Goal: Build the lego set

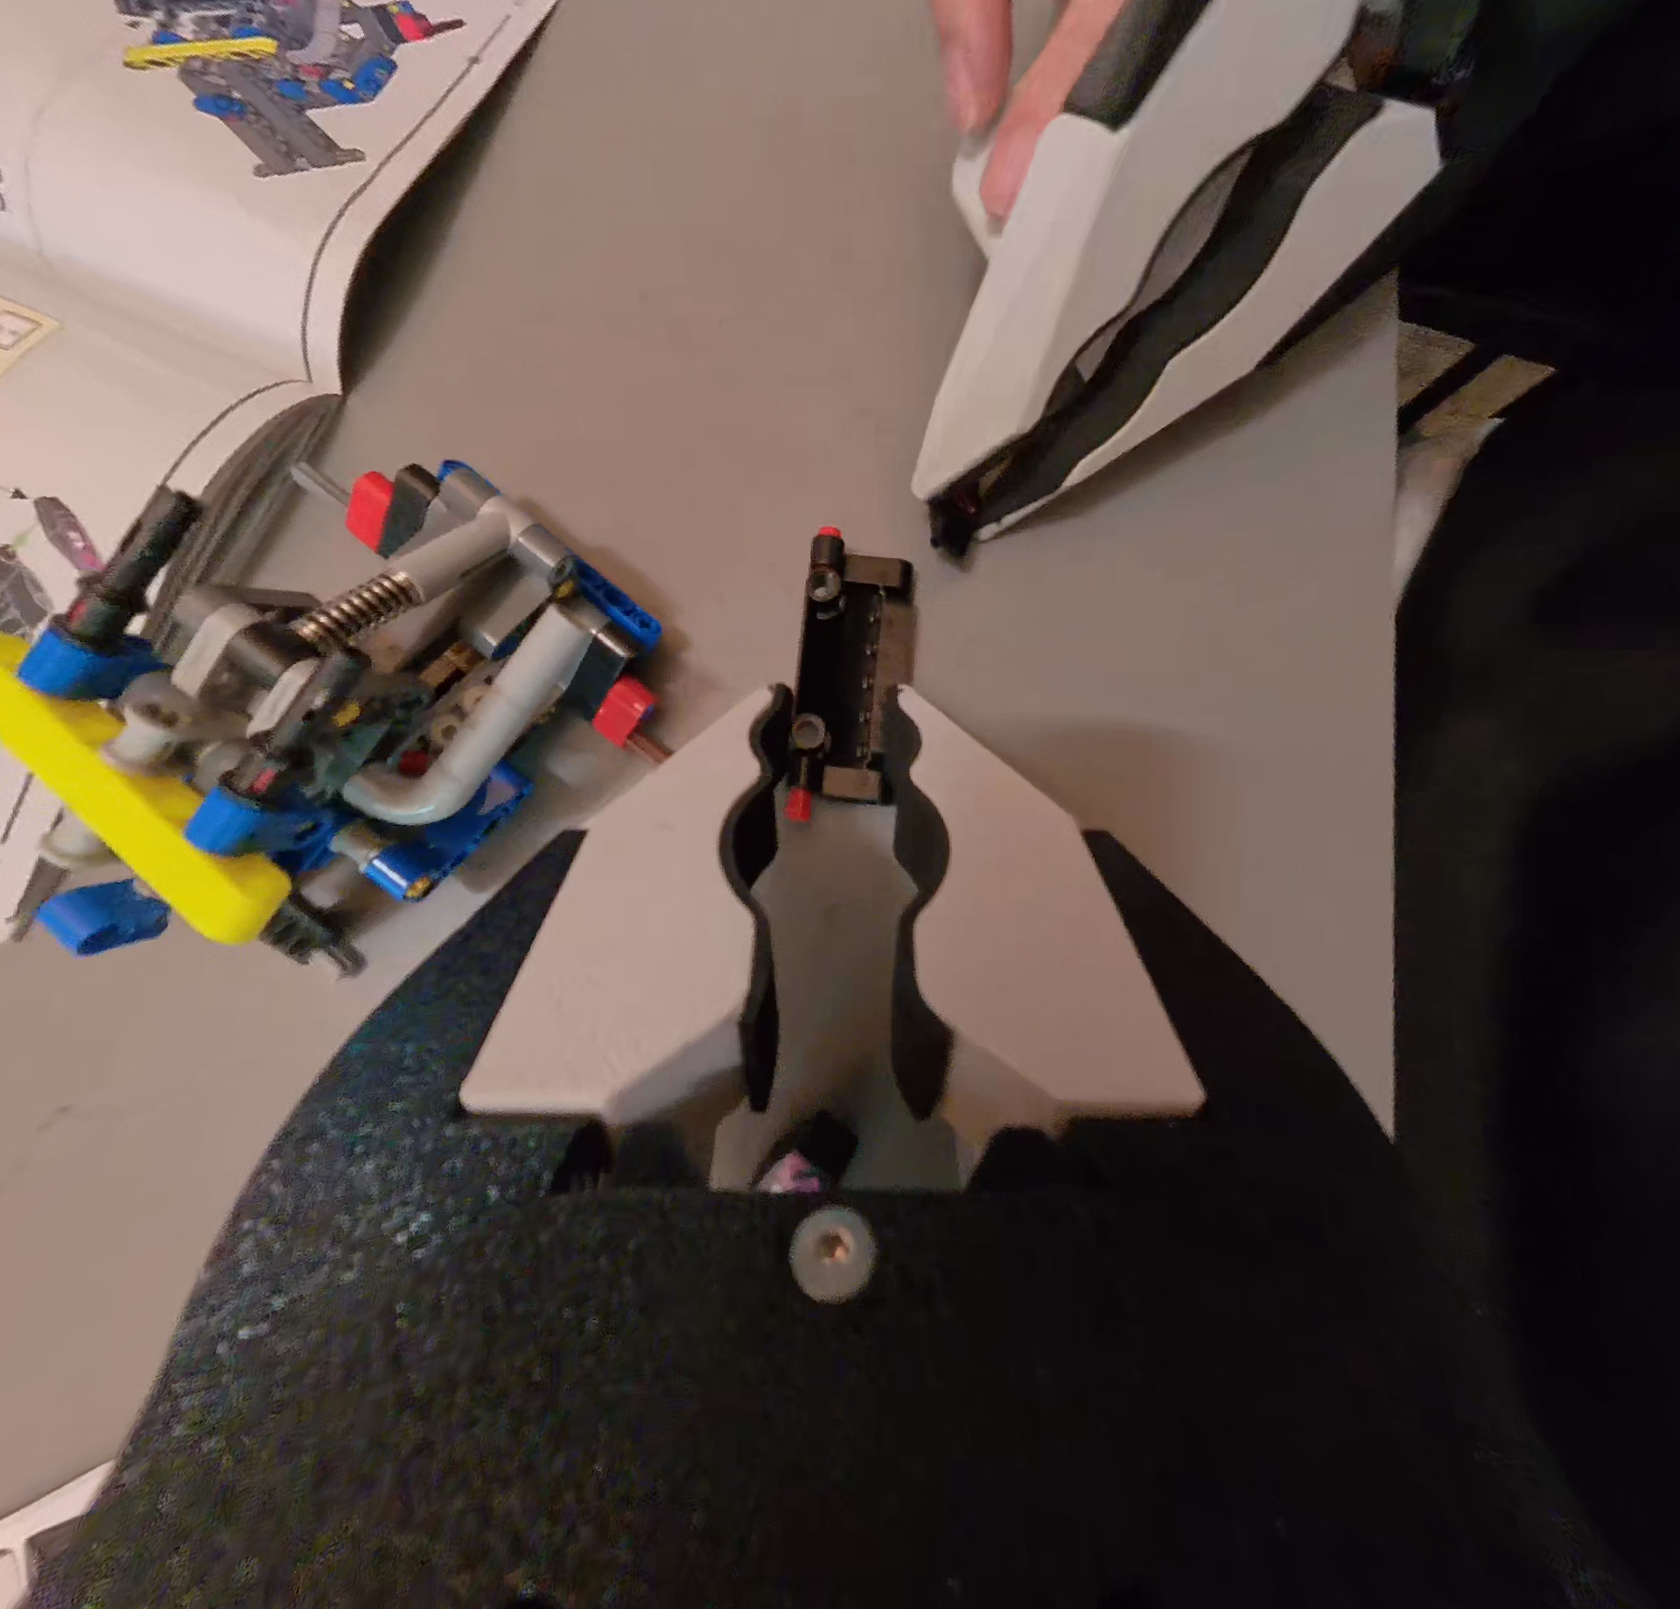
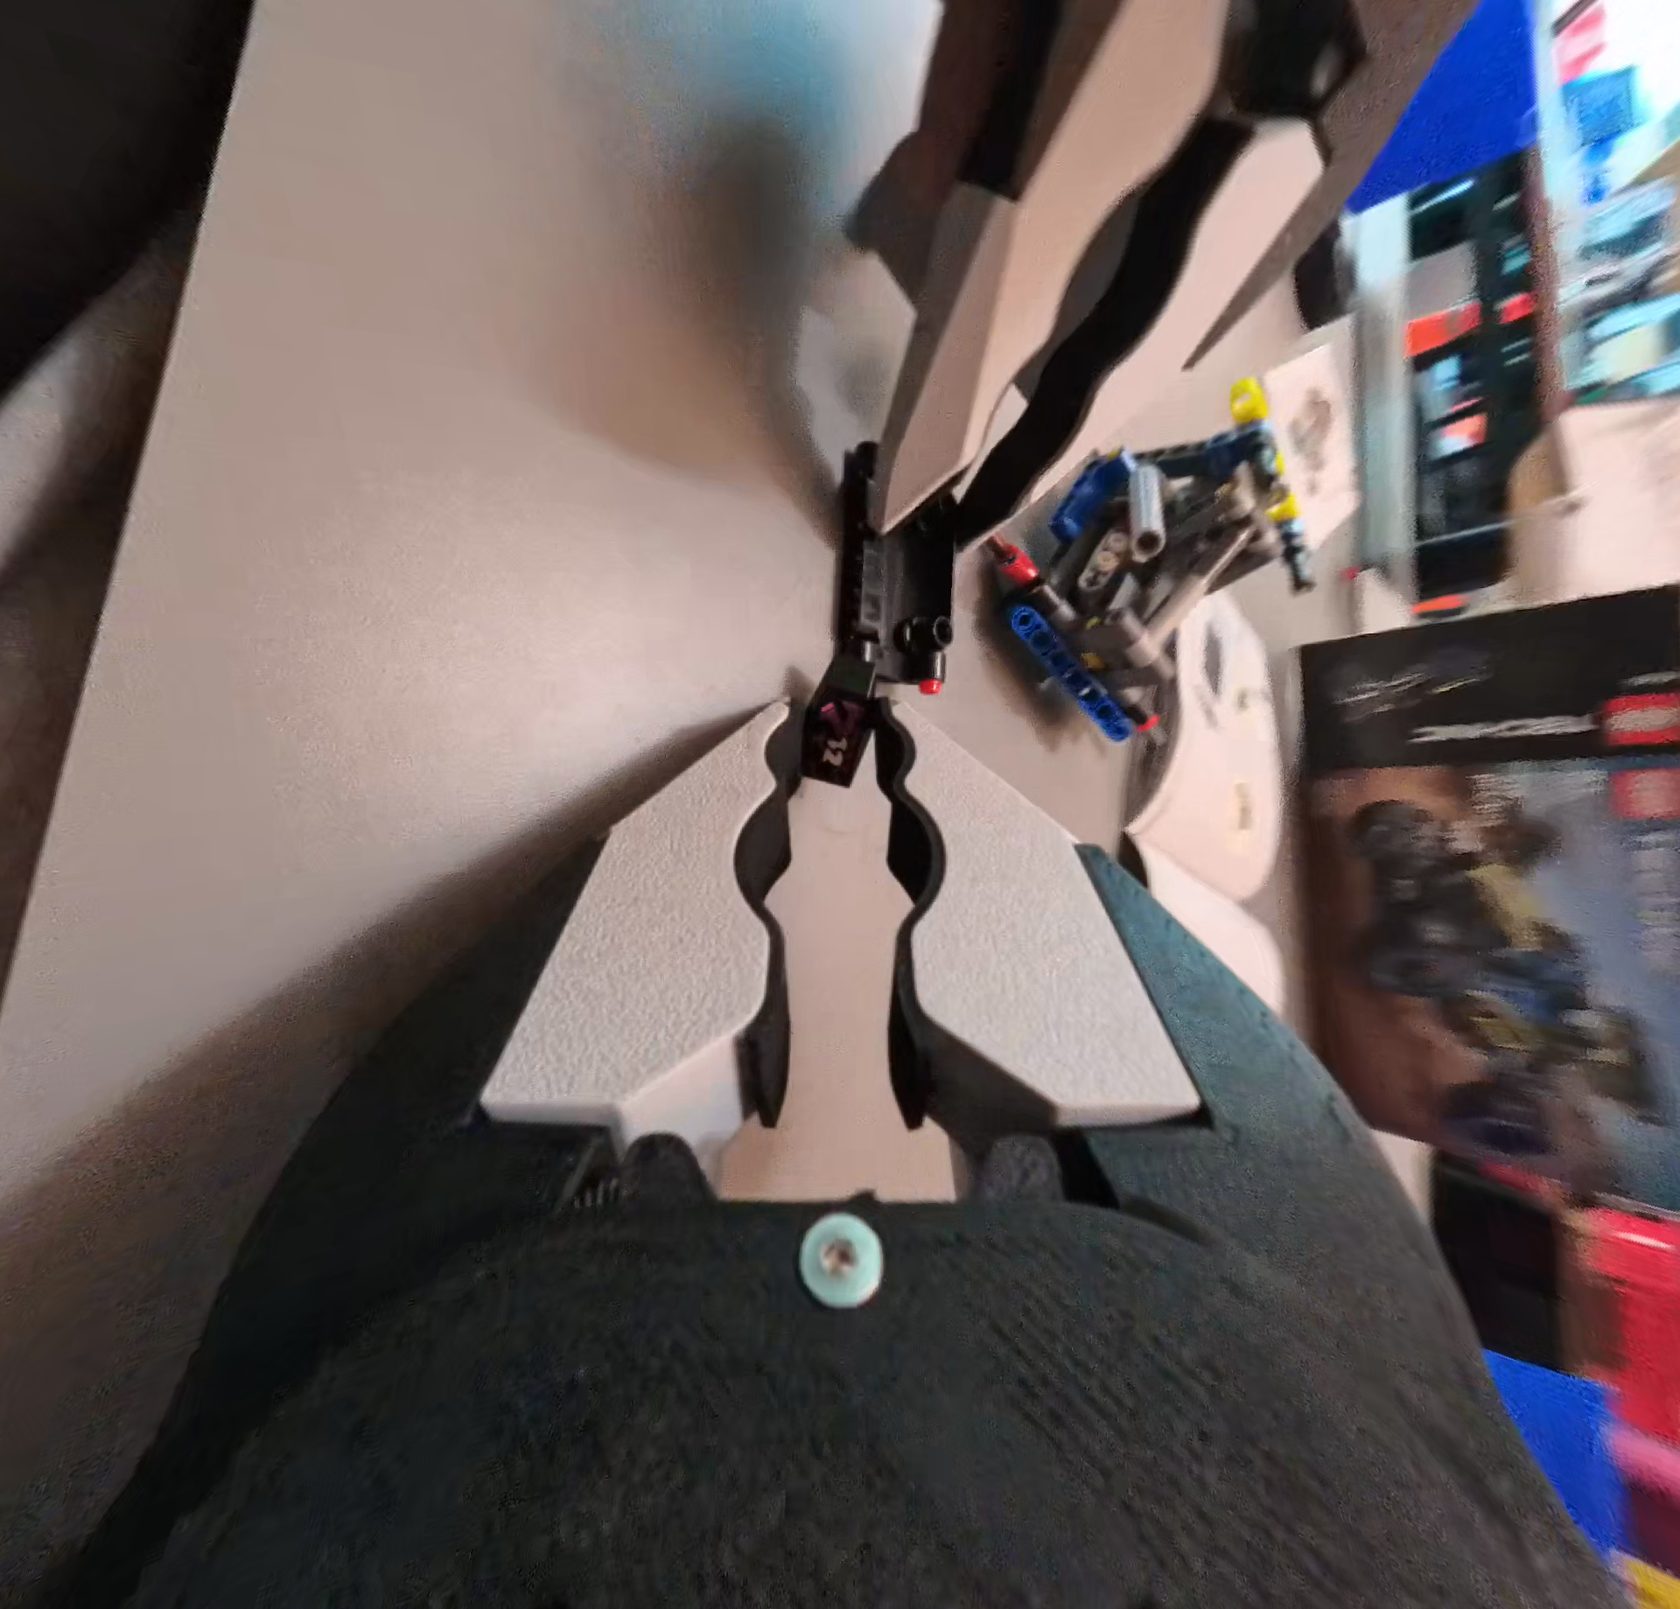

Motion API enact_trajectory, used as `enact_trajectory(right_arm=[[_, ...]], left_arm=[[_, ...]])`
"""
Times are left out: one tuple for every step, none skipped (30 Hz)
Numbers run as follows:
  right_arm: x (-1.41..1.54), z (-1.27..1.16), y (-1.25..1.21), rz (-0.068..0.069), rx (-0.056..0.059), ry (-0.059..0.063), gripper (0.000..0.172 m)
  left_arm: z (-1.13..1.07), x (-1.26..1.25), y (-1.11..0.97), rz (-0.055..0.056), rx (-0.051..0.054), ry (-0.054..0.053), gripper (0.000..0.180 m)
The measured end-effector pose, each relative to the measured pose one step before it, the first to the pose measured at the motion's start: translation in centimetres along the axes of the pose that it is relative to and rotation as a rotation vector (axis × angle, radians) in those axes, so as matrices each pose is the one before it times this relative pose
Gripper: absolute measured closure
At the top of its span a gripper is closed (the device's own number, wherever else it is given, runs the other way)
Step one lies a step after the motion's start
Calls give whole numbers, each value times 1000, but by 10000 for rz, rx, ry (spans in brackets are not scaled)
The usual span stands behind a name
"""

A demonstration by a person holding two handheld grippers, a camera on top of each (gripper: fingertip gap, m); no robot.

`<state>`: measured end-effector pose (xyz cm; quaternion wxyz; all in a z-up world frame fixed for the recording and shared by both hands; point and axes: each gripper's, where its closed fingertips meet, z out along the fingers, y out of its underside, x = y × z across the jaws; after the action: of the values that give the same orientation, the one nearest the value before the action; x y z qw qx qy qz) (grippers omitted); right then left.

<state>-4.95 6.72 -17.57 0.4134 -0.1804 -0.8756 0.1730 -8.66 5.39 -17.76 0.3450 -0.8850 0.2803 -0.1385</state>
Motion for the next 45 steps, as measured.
enact_trajectory(right_arm=[[-55,-76,-85,-546,-140,418,159],[-35,-47,-68,-329,-94,410,159],[-53,-28,-164,-150,15,373,159],[-126,-34,-279,-62,100,278,159],[-79,-37,-203,-144,5,242,159],[53,20,48,-319,-196,325,159],[164,52,214,-549,-334,446,159],[271,2,61,-685,-247,548,159],[781,-118,-17,-541,-241,850,159],[1131,-246,-163,-384,-159,963,160],[1175,-299,-349,-298,-13,826,160],[1021,-228,-298,-227,-5,584,160],[1054,-145,-196,-224,-29,553,160],[978,-138,-220,-185,18,525,160],[623,-81,-160,-34,37,312,160],[347,-38,-67,93,11,149,160],[94,-32,-72,101,28,-14,160],[113,-59,-132,43,44,5,160],[256,-68,-79,17,-11,82,160],[222,-65,-104,54,15,53,160],[65,-25,-60,109,7,-29,160],[54,-22,-15,126,10,14,160],[148,-38,-25,124,19,100,160],[251,-35,31,195,-14,110,160],[144,10,66,355,-9,-45,160],[27,39,115,531,28,-139,159],[114,-38,-2,700,143,-109,158],[106,-100,67,777,122,-163,156],[260,-141,127,837,96,-86,149],[451,-146,198,964,77,9,144],[456,-133,172,1054,86,-19,143],[302,-75,117,1128,80,-148,143],[-136,9,24,1129,83,-446,142],[-117,65,39,1048,30,-393,141],[-9,122,220,1003,-123,-268,140],[-84,158,302,1048,-207,-305,135],[-10,149,107,1068,-100,-242,125],[2,83,-126,976,77,-209,117],[-177,23,-268,835,192,-322,115],[-148,-24,-309,658,222,-273,115],[285,-26,-160,392,128,56,120],[542,-39,145,42,-62,279,126],[371,-43,396,-296,-230,184,126],[-54,-60,411,-420,-242,-87,124],[-276,-104,279,-355,-196,-238,125]], left_arm=[[-125,-8,151,-66,-42,150,164],[-130,108,186,-164,-73,238,163],[-94,166,184,-175,-87,275,159],[-79,-28,121,-93,-59,103,150],[-123,-195,66,-20,-22,-73,144],[-229,-130,-30,62,-7,-110,140],[-374,-96,-360,152,135,-205,138],[-526,-134,-893,218,405,-367,139],[-544,249,-1238,273,587,-241,144],[-353,848,-1232,212,556,106,148],[-33,1030,-908,35,334,266,147],[206,828,-517,-34,77,185,146],[237,471,-450,124,66,-59,146],[95,248,-609,358,226,-238,152],[-31,176,-610,455,243,-275,164],[-52,127,-395,375,86,-216,174],[-3,28,-241,241,-13,-215,178],[-23,117,-241,199,35,-125,180],[-19,121,-263,171,108,-124,180],[6,-41,-112,175,44,-204,179],[2,-36,-21,204,-6,-209,179],[-38,8,-45,230,24,-180,180],[-77,-67,-176,277,104,-230,180],[-67,-174,-261,355,183,-347,180],[-20,-171,-121,410,82,-369,180],[9,-340,-19,577,18,-539,180],[-40,-563,41,811,-48,-756,180],[-91,-546,45,958,-116,-747,180],[-137,-599,-16,1035,-139,-771,180],[-112,-613,-16,1017,-141,-769,180],[-36,-433,54,907,-168,-615,180],[-15,-359,-11,799,-98,-565,180],[-21,-257,-70,686,-50,-462,180],[-14,-174,-86,541,-44,-360,180],[-32,-176,-135,332,-5,-288,180],[5,-47,-66,159,-32,-138,180],[85,106,68,36,-96,-6,180],[79,96,47,-27,-35,-23,180],[58,217,-2,-83,36,78,180],[49,254,64,-152,-1,124,180],[-19,101,12,-151,33,41,180],[-40,219,-49,-137,79,147,180],[-22,338,12,-216,50,266,180],[14,315,248,-379,-48,309,180],[-18,295,280,-566,7,371,180]])
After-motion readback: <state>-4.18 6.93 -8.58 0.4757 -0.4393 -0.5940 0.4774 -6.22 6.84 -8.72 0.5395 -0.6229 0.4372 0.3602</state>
